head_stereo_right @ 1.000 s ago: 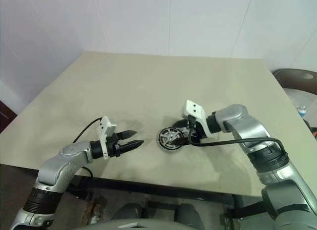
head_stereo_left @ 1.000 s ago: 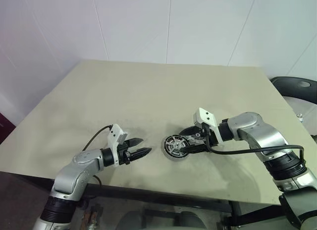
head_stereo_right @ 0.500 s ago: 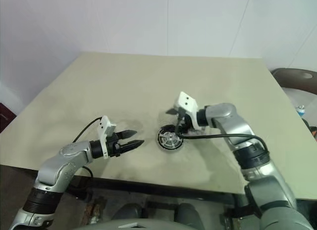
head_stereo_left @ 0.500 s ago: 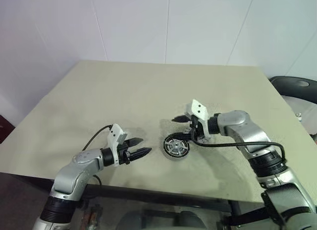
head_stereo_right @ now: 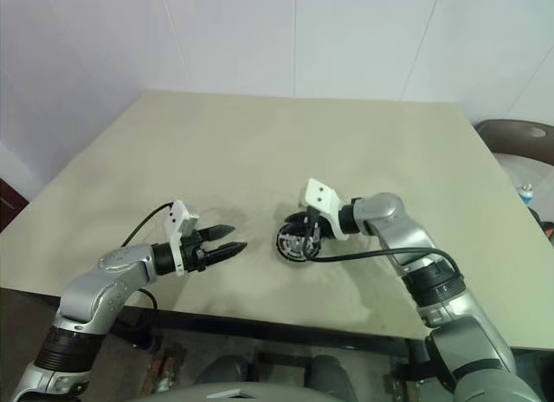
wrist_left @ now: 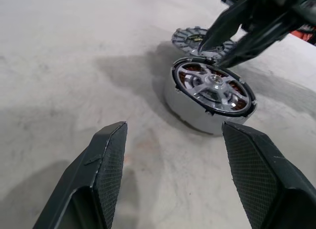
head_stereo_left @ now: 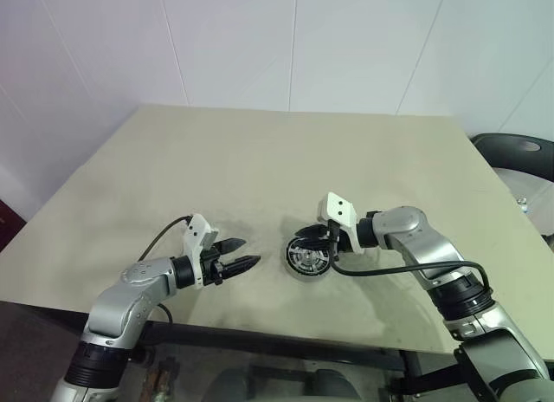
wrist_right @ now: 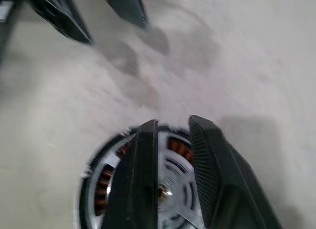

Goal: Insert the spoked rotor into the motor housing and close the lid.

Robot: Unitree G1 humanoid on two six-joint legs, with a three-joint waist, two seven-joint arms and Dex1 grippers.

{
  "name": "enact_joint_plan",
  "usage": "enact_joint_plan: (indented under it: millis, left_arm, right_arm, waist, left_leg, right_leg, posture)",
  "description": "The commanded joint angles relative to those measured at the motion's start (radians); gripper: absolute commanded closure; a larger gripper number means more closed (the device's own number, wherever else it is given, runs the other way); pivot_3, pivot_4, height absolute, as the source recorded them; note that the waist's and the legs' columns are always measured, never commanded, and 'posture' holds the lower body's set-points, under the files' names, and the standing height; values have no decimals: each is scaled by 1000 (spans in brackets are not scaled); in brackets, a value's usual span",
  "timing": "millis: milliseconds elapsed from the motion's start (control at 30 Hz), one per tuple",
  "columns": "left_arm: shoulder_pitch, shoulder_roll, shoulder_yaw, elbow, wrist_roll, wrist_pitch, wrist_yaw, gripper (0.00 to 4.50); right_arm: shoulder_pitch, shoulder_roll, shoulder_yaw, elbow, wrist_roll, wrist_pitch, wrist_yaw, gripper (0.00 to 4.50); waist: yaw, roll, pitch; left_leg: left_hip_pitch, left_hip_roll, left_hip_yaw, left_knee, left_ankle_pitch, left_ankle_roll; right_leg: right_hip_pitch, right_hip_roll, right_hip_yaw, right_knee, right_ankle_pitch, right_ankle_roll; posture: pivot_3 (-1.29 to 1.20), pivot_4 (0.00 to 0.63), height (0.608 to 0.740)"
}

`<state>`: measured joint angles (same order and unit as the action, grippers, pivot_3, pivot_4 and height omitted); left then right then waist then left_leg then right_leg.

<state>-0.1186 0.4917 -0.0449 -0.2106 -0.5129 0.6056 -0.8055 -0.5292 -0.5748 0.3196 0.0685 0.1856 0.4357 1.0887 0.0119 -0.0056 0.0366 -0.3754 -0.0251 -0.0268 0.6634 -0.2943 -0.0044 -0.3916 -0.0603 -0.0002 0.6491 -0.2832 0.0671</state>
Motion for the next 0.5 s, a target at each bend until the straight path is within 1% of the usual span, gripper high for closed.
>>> enact_joint_plan:
  millis: [33,133,367,433,500]
  left_arm:
    - [-4,9,21,-41,-17,3,0,1246]
    - [-6,8,20,-43,-16,7,2,1246]
    - [-3,10,22,-45,-15,9,-1,1246]
    - [-1,10,21,-47,-15,9,-2,1246]
    - [-7,9,22,-44,-17,11,-1,1246]
  right_arm:
    - [6,-15,-4,-10,-13,-28,19,4459]
    - [34,-26,2,-9,-55,-81,5,4459]
    - [95,-22,-42,-63,-11,-1,-11,4459]
    - [108,-20,-35,-79,-20,2,-20,4459]
    - [146,-55,10,-77,-66,-48,3,4459]
  waist:
    - [1,0,0]
    - [1,0,0]
    - [2,0,0]
    - [1,0,0]
    - [2,0,0]
  left_leg:
    - [0,0,0,0,0,0]
    - [0,0,0,0,0,0]
    - [1,0,0,0,0,0]
    - [0,0,0,0,0,0]
    - [1,0,0,0,0,0]
  right_leg:
    - [0,0,0,0,0,0]
    - [0,0,0,0,0,0]
    - [0,0,0,0,0,0]
    - [1,0,0,0,0,0]
    - [1,0,0,0,0,0]
  posture:
    - [0,0,740]
    - [0,0,740]
    - [0,0,740]
    - [0,0,740]
    - [0,0,740]
